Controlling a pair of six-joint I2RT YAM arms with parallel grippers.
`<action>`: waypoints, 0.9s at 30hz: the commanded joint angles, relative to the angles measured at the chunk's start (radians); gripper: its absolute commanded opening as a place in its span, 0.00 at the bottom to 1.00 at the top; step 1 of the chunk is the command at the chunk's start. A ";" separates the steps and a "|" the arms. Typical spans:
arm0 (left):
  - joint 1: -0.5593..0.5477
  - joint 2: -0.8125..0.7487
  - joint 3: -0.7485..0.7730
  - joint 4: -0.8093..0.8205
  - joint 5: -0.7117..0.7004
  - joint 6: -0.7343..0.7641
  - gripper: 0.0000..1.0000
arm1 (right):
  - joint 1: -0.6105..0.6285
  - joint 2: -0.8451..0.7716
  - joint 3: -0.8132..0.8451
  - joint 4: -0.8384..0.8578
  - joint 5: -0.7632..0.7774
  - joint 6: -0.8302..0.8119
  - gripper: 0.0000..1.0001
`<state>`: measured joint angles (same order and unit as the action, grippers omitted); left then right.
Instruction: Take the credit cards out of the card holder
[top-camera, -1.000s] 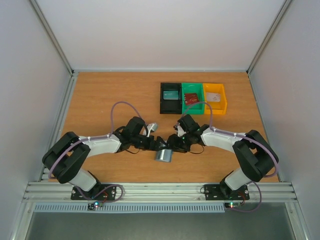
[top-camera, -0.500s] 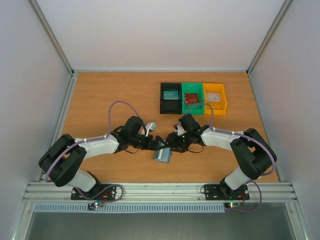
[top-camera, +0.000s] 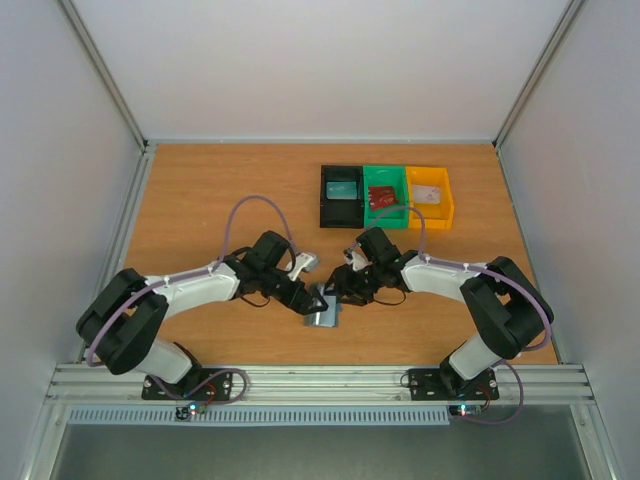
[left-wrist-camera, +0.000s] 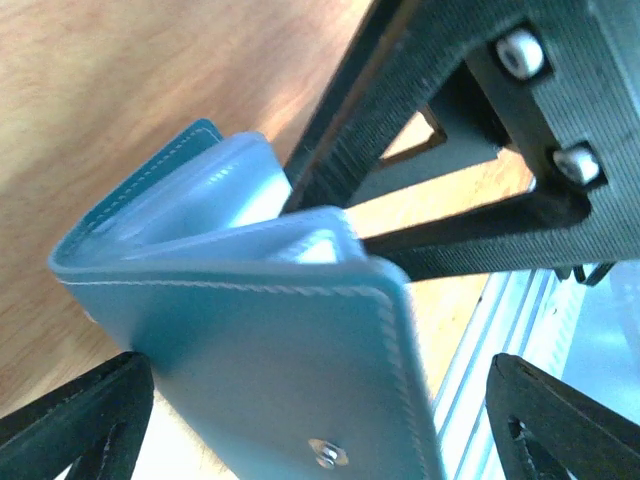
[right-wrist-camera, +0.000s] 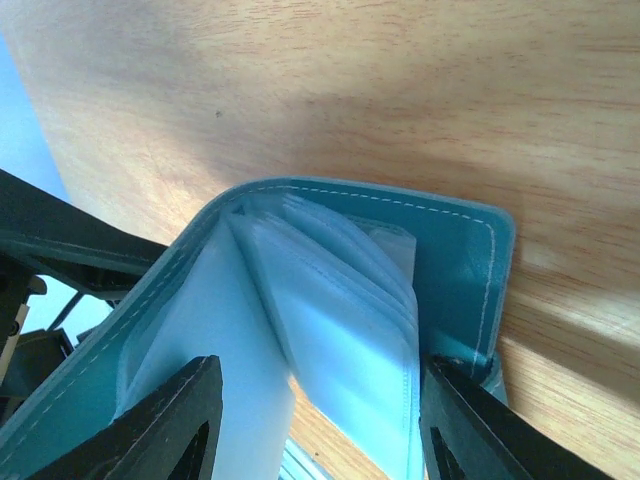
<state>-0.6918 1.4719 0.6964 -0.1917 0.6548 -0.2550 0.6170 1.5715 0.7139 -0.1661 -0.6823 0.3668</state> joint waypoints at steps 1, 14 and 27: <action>-0.033 -0.006 0.026 -0.008 -0.003 0.098 0.92 | 0.009 0.008 0.025 0.015 -0.028 0.009 0.54; -0.081 0.022 0.012 0.047 -0.184 0.005 0.49 | 0.016 0.019 0.052 -0.030 -0.056 -0.031 0.54; -0.064 -0.131 -0.020 0.006 -0.282 -0.023 0.00 | -0.107 -0.206 0.056 -0.243 -0.019 -0.216 0.55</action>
<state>-0.7635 1.4284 0.6849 -0.2188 0.4038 -0.3061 0.5808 1.4918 0.7494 -0.3126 -0.6987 0.2649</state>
